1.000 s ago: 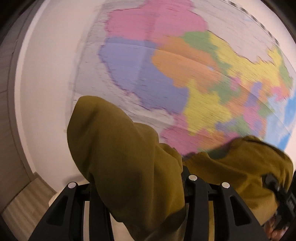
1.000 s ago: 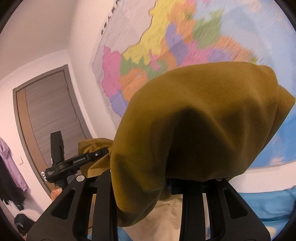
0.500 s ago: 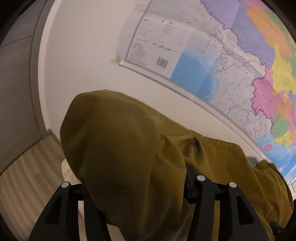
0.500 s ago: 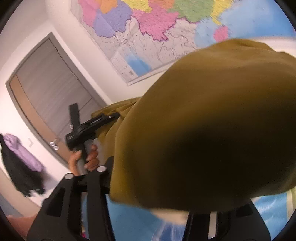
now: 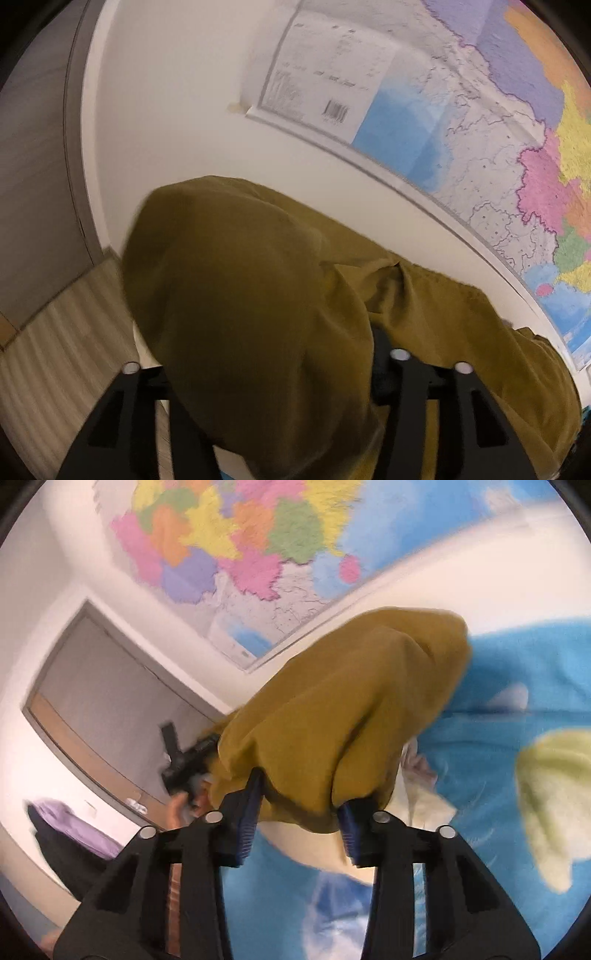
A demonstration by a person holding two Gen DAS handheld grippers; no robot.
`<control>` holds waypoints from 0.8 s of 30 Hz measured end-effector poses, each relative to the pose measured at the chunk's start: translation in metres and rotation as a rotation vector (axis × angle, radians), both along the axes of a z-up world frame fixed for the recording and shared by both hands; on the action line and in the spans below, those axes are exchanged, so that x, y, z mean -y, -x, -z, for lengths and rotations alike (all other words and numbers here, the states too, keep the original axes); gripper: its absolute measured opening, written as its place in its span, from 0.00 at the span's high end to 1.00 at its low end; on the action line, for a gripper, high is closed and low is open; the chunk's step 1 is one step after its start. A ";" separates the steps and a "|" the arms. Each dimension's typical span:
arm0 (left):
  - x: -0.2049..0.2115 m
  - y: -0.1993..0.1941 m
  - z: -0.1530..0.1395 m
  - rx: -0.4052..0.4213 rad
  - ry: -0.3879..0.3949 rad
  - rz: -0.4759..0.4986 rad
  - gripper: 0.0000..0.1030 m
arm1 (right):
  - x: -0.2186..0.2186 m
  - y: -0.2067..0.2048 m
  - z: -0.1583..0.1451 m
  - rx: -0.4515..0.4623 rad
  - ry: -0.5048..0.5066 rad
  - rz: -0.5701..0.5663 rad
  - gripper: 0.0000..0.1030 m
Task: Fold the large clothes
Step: 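Lift the olive shirt bundle with both tools and carry it toward the cream stack, then lower the olive bundle onto the cream folded stack with both tools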
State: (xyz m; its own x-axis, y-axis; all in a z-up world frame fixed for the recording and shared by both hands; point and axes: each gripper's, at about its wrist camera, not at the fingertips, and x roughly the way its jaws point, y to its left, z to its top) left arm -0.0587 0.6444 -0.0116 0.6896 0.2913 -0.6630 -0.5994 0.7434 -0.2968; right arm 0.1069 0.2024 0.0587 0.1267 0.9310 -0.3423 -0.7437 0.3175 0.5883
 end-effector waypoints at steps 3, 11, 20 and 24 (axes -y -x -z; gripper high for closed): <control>-0.008 -0.004 -0.024 0.033 -0.019 -0.002 0.61 | 0.003 0.015 -0.033 0.120 -0.100 -0.004 0.81; -0.032 -0.006 0.013 0.021 0.031 -0.056 0.52 | -0.004 0.021 0.019 0.130 0.090 -0.105 0.81; -0.019 0.001 0.030 -0.124 -0.053 -0.108 0.21 | 0.004 0.026 0.021 0.107 0.173 -0.089 0.65; -0.003 0.015 0.019 -0.183 -0.147 -0.150 0.12 | 0.015 0.031 0.018 0.141 0.213 -0.070 0.57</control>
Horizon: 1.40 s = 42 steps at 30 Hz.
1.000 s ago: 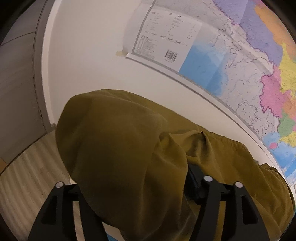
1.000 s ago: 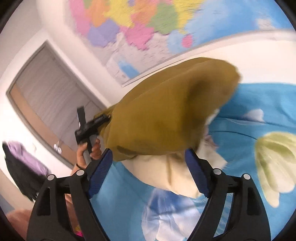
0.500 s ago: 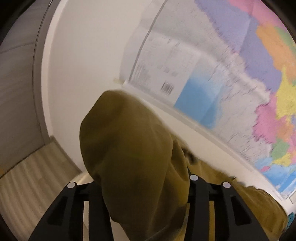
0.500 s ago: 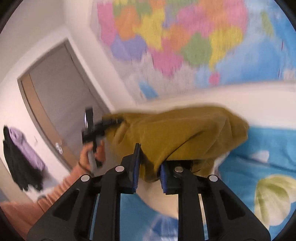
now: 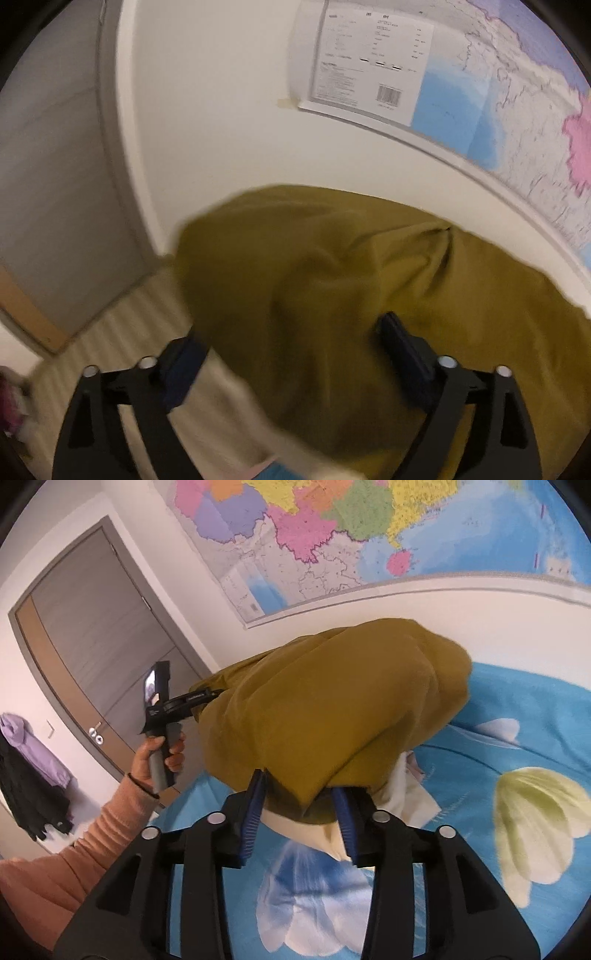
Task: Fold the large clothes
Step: 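Lower the olive bundle onto the cream folded stack with both tools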
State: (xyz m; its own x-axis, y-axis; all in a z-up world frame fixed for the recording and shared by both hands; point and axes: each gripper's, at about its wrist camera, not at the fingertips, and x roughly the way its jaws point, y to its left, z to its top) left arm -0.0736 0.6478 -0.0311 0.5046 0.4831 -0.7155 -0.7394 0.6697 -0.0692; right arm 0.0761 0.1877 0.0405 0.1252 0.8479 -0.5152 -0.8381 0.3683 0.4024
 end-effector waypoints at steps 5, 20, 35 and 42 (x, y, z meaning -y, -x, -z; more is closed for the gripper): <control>0.018 0.029 -0.012 0.024 -0.041 -0.011 0.12 | 0.020 0.007 -0.012 0.079 0.017 0.040 0.56; 0.088 -0.005 -0.010 0.076 0.004 0.257 0.06 | -0.075 -0.016 -0.004 0.169 0.114 0.041 0.54; 0.078 0.008 0.005 0.078 -0.001 0.212 0.09 | -0.052 -0.009 0.000 0.129 0.102 0.056 0.47; 0.123 0.030 -0.003 0.118 -0.057 0.300 0.09 | -0.053 0.009 -0.008 0.198 0.082 0.041 0.46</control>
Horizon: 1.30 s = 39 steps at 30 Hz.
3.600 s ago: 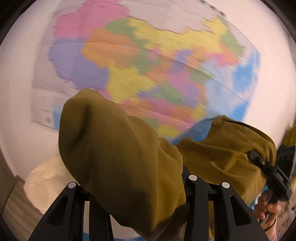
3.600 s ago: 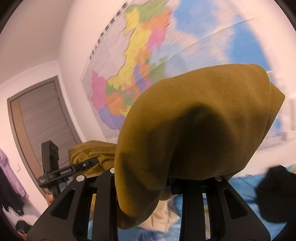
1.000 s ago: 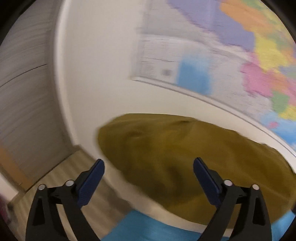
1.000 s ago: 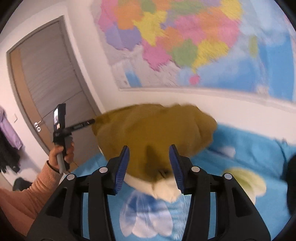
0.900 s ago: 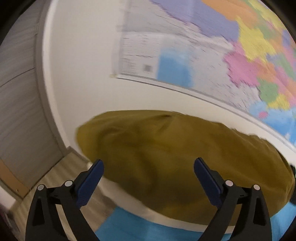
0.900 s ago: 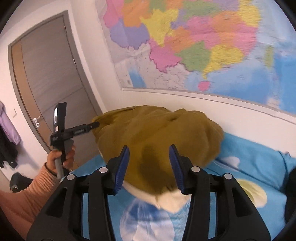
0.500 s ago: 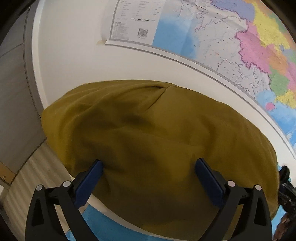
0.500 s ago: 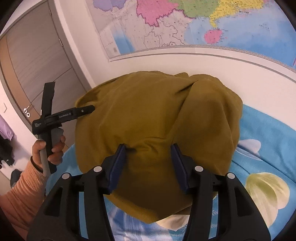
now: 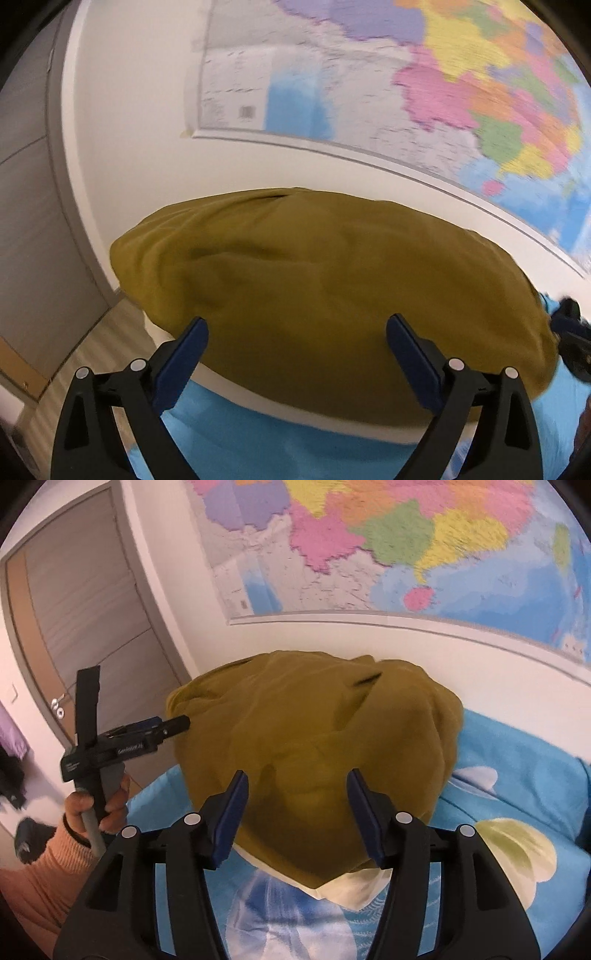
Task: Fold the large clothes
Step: 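Lower the olive bundle onto the cream folded stack with both tools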
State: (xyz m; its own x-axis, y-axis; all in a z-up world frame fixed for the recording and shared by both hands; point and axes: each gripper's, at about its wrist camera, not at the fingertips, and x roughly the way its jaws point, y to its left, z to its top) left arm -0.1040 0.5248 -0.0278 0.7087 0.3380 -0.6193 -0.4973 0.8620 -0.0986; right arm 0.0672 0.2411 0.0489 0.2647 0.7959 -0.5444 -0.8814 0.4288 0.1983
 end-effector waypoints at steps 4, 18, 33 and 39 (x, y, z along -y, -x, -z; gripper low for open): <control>0.028 -0.003 0.003 -0.009 -0.050 0.033 0.08 | -0.012 0.006 0.009 0.040 0.028 -0.017 0.45; 0.053 -0.013 0.030 -0.037 -0.068 0.040 0.07 | -0.019 0.000 0.027 0.022 0.044 0.005 0.41; 0.076 -0.001 0.027 -0.020 -0.100 0.028 0.07 | -0.002 0.018 0.017 0.036 0.010 -0.011 0.36; 0.086 0.008 0.024 -0.002 -0.076 0.031 0.07 | 0.004 0.025 0.018 0.045 0.001 -0.008 0.31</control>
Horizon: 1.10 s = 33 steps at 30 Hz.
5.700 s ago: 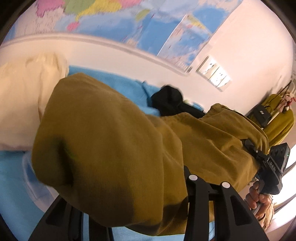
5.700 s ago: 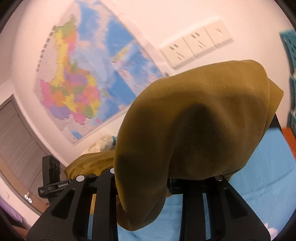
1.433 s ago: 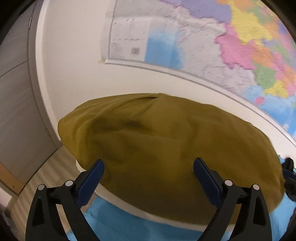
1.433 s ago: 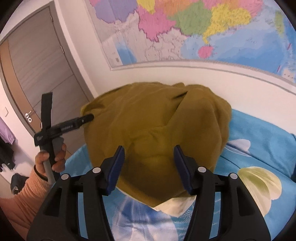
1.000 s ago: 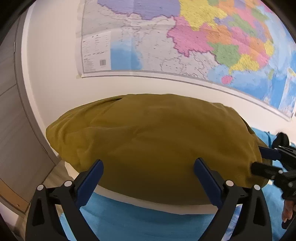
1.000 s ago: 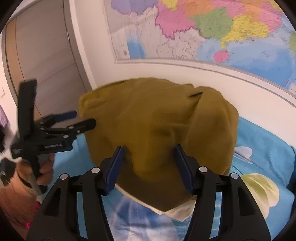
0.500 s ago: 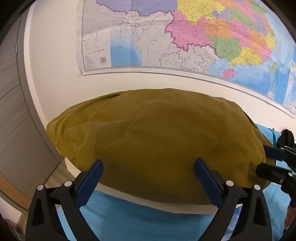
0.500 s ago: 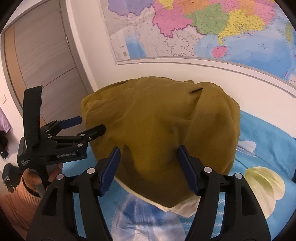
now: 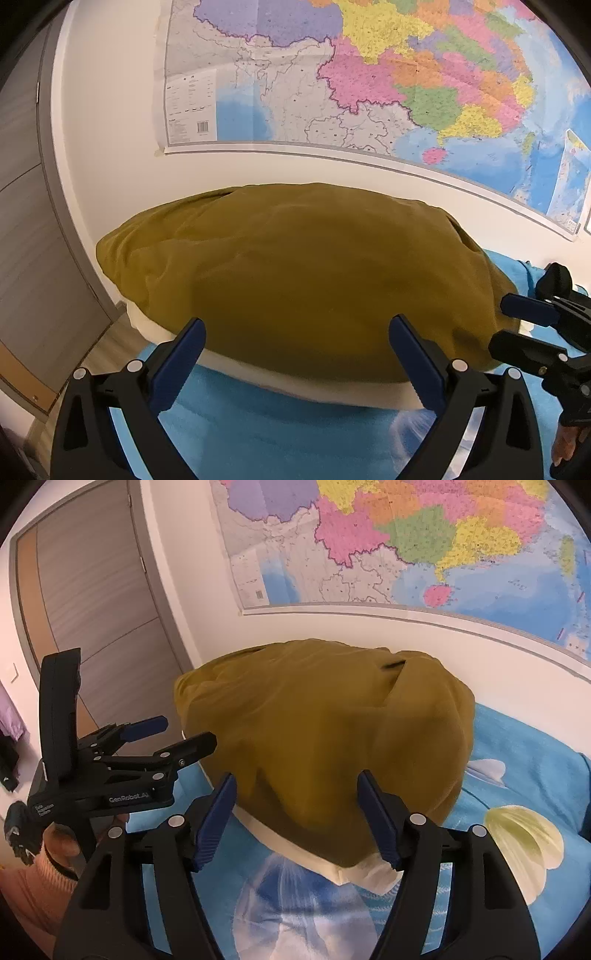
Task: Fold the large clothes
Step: 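Lower the olive bundle onto the cream folded stack with both tools, then open both tools and withdraw them from the stack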
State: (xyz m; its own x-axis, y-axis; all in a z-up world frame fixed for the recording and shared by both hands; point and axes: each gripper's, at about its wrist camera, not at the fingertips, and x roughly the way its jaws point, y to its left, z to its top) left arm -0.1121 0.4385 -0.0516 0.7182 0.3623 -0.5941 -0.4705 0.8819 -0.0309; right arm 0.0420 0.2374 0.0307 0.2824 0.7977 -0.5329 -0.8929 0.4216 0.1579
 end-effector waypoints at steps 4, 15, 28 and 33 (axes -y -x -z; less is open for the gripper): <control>0.007 0.011 0.002 0.014 0.028 -0.020 0.07 | 0.009 0.012 0.002 0.011 -0.014 0.019 0.16; 0.031 0.052 0.020 0.001 0.074 -0.119 0.07 | 0.033 0.052 0.015 0.081 -0.011 0.064 0.06; 0.062 0.087 0.017 -0.007 0.005 -0.164 0.07 | 0.055 0.086 0.023 0.091 -0.023 0.064 0.06; 0.072 0.095 0.013 0.005 -0.007 -0.162 0.07 | 0.064 0.093 0.022 0.096 -0.037 0.075 0.06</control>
State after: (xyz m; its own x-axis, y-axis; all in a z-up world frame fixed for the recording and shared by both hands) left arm -0.2072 0.3663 -0.0650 0.6533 0.4774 -0.5876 -0.6061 0.7949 -0.0280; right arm -0.0506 0.1736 0.0087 0.3899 0.7911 -0.4712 -0.8711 0.4828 0.0899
